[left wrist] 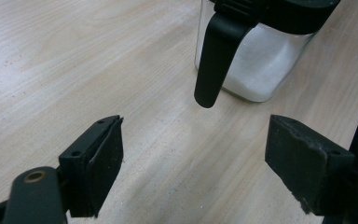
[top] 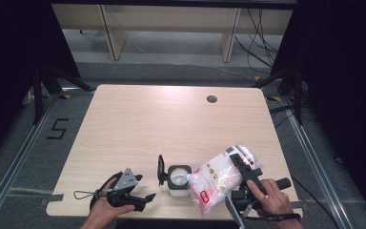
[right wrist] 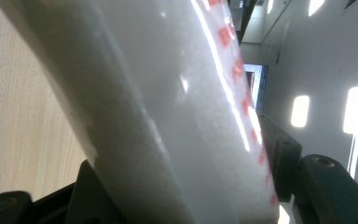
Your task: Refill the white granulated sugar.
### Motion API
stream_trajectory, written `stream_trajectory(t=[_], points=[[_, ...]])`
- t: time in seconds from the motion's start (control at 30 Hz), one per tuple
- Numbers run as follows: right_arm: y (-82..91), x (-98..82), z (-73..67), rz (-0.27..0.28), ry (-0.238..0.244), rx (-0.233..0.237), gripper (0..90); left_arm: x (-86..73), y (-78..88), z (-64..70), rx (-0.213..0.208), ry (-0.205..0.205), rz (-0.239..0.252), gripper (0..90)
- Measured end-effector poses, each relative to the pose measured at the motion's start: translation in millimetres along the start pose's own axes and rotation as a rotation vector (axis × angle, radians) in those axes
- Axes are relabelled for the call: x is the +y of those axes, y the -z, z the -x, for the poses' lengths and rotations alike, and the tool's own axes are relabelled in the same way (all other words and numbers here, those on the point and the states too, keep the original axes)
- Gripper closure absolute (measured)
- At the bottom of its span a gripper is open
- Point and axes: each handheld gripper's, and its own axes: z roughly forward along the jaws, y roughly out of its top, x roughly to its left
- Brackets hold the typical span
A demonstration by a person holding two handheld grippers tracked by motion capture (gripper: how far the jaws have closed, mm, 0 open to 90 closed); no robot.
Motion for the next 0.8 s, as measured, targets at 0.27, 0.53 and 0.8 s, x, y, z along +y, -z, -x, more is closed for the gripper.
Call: stream_trajectory(t=[0.27,0.53,0.8], points=[[0.4,-0.2,-2.1,-0.005,-0.033,0.006,46.0,0.2,0.0,-0.2,-0.001,0.0,-0.001,18.8],[-0.1,-1.2,-4.6,-0.006,-0.058,0.009,46.0,0.4,0.4,-0.5,0.002,-0.01,0.002,18.8],[-3.2,-6.8,-4.5,0.033,-0.136,0.049,46.1,0.1,0.3,-0.4,0.003,-0.01,0.003,18.9]])
